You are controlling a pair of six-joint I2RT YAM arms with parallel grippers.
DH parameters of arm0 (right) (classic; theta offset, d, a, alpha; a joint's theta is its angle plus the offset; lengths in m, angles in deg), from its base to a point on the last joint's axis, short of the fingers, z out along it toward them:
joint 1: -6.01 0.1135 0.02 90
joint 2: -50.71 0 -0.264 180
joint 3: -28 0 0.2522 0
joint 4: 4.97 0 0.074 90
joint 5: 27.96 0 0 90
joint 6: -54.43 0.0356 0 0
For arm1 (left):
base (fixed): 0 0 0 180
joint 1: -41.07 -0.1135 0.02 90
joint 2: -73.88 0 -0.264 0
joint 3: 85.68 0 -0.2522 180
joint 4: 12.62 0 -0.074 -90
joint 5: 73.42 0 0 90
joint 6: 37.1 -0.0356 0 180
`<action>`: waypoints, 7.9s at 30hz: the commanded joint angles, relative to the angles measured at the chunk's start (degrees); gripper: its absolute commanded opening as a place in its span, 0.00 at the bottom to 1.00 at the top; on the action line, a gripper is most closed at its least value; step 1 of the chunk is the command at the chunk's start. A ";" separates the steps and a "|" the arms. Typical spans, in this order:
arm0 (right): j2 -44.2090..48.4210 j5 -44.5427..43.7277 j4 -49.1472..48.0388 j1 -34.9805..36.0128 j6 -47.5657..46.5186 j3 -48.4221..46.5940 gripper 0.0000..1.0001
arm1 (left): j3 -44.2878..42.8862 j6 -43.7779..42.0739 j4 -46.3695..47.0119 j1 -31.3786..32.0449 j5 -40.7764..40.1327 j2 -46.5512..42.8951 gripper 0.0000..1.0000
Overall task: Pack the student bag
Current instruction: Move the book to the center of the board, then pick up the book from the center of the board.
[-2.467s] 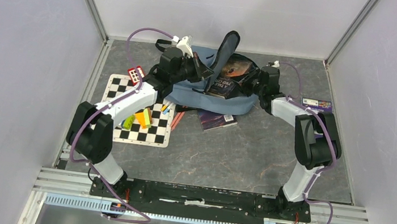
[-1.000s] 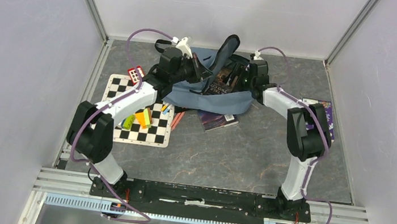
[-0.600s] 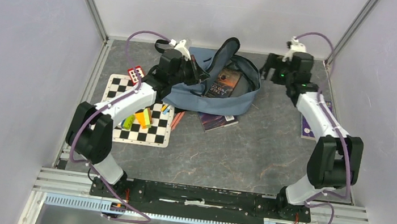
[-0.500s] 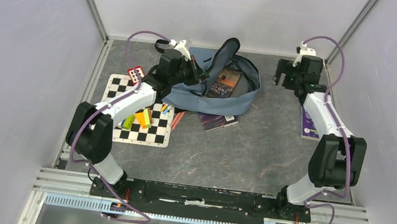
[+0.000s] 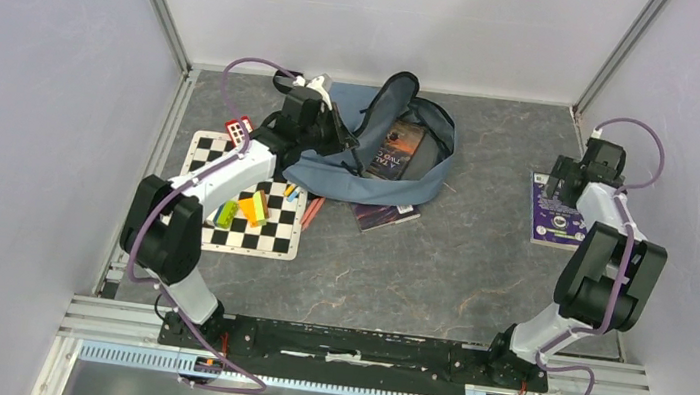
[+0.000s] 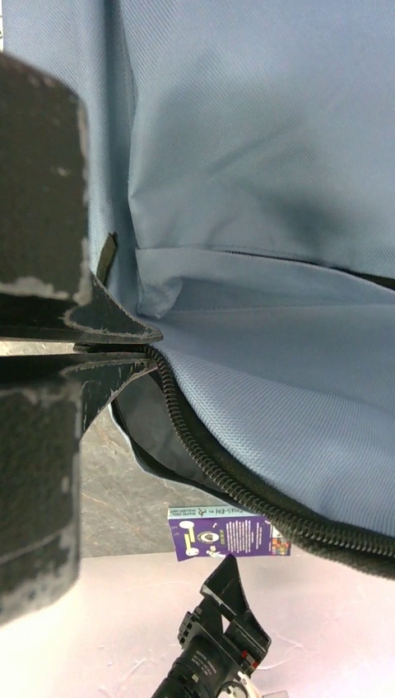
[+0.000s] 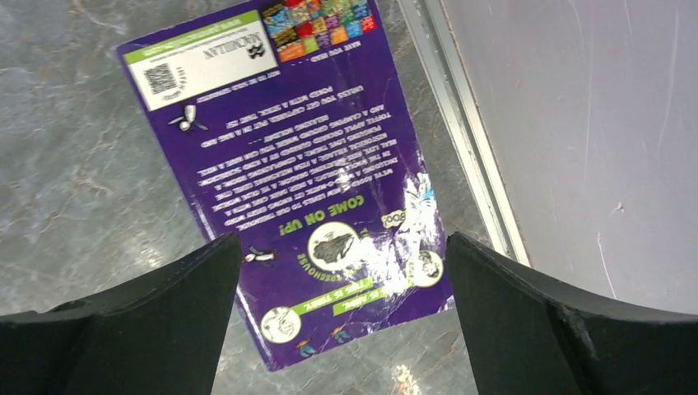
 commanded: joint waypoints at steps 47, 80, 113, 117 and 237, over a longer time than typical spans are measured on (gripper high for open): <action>-7.70 30.82 -5.72 16.54 -0.99 8.19 0.81 | -10.99 -7.90 -7.07 2.70 -6.67 -1.74 0.79; -13.50 50.87 -7.94 11.28 8.58 3.68 0.81 | -39.46 -0.74 -23.80 20.23 13.99 37.42 0.78; -11.31 52.62 -17.04 18.41 15.52 15.08 0.64 | -42.47 -7.39 -26.04 19.88 5.59 44.93 0.61; -10.04 53.59 -17.16 20.00 15.94 16.02 0.58 | -43.05 -7.84 -26.60 19.88 5.04 45.32 0.60; 16.03 65.84 -36.35 21.64 30.97 3.95 0.98 | 1.64 18.62 30.47 3.45 24.28 -10.46 0.02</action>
